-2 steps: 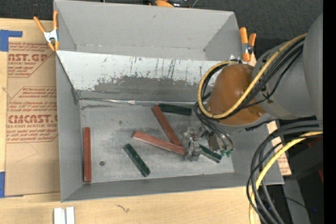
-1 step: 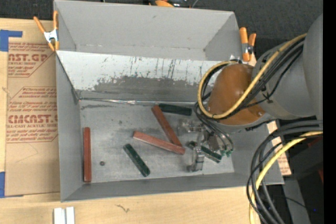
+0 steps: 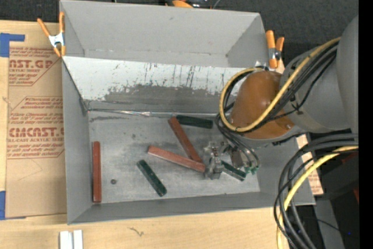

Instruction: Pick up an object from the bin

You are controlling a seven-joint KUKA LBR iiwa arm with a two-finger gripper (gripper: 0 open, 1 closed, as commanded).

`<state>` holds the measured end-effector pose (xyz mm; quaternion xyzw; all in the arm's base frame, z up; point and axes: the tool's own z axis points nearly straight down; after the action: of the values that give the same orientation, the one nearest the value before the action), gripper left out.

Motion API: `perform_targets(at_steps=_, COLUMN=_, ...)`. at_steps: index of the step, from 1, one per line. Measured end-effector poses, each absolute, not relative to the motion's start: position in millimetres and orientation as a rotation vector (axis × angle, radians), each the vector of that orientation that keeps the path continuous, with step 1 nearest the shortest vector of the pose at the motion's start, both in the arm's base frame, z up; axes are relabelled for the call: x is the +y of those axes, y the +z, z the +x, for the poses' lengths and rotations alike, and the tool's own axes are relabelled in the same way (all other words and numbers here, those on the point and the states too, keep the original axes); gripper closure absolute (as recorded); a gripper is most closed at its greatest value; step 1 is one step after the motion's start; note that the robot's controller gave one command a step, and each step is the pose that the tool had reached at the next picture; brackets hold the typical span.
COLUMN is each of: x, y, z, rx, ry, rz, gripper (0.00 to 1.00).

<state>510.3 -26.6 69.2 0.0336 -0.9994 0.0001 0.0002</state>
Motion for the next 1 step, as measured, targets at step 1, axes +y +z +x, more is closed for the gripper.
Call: perform_targets(at_steps=1, x=-26.6, y=69.2, z=510.3, rx=-3.139, ry=0.000, rz=0.106, gripper=0.00)
